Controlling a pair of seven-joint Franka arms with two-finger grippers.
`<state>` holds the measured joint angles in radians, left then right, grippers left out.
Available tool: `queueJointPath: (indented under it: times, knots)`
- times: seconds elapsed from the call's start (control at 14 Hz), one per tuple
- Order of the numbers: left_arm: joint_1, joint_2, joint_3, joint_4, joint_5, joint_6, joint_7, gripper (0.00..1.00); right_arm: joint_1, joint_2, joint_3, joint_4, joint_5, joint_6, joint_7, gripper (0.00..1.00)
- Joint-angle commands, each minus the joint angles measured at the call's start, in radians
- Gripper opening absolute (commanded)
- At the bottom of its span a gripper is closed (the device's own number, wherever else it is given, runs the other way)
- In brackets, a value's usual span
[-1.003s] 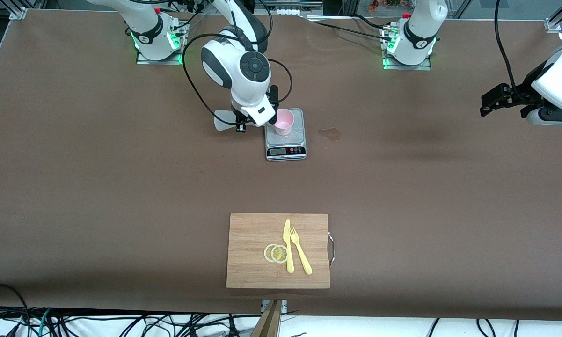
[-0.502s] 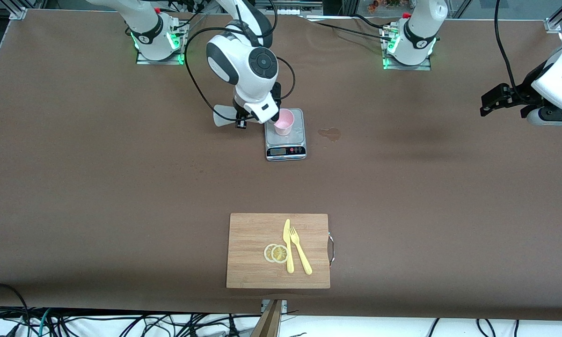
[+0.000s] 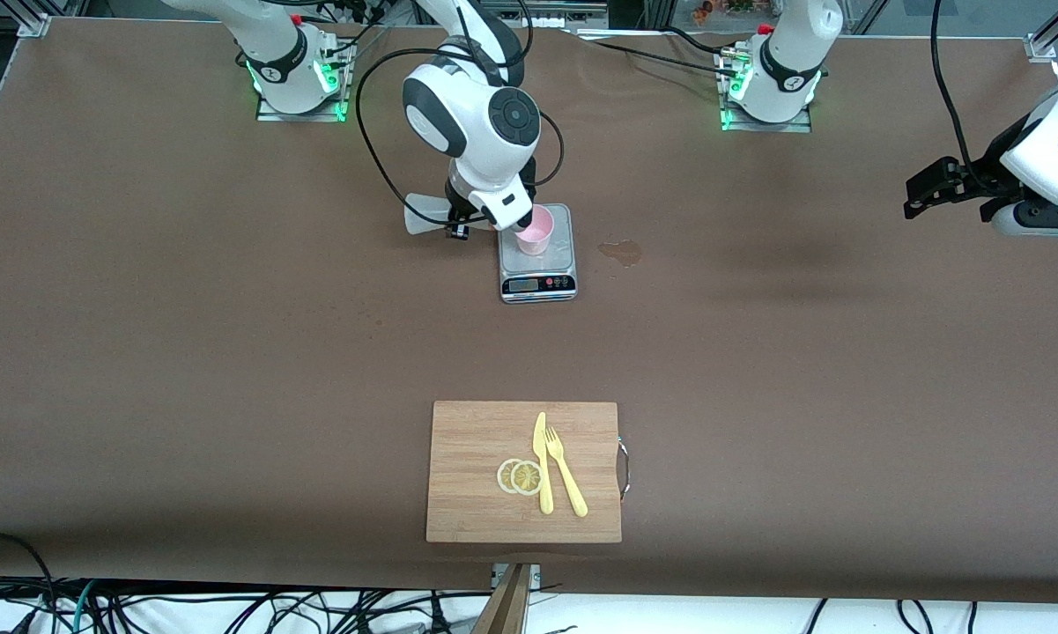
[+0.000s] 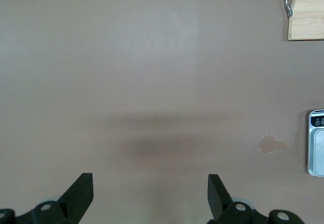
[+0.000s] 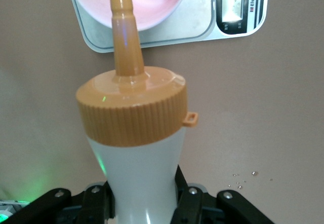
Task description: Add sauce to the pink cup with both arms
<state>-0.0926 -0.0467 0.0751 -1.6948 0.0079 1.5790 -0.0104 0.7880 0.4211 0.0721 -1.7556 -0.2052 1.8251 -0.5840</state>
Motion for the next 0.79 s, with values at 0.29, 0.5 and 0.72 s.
queueJointPath:
  times: [0.29, 0.5, 0.72]
  knots:
    - [0.002, 0.007, -0.005, 0.024, 0.032, -0.019, 0.018, 1.0, 0.023, 0.005, -0.008, 0.031, -0.03, -0.056, 0.026, 0.4]
    - [0.002, 0.007, -0.003, 0.024, 0.032, -0.02, 0.02, 1.0, 0.034, 0.014, -0.006, 0.05, -0.048, -0.078, 0.044, 0.4]
    - [0.002, 0.007, -0.003, 0.026, 0.032, -0.02, 0.02, 1.0, 0.04, 0.028, -0.006, 0.08, -0.049, -0.107, 0.05, 0.4]
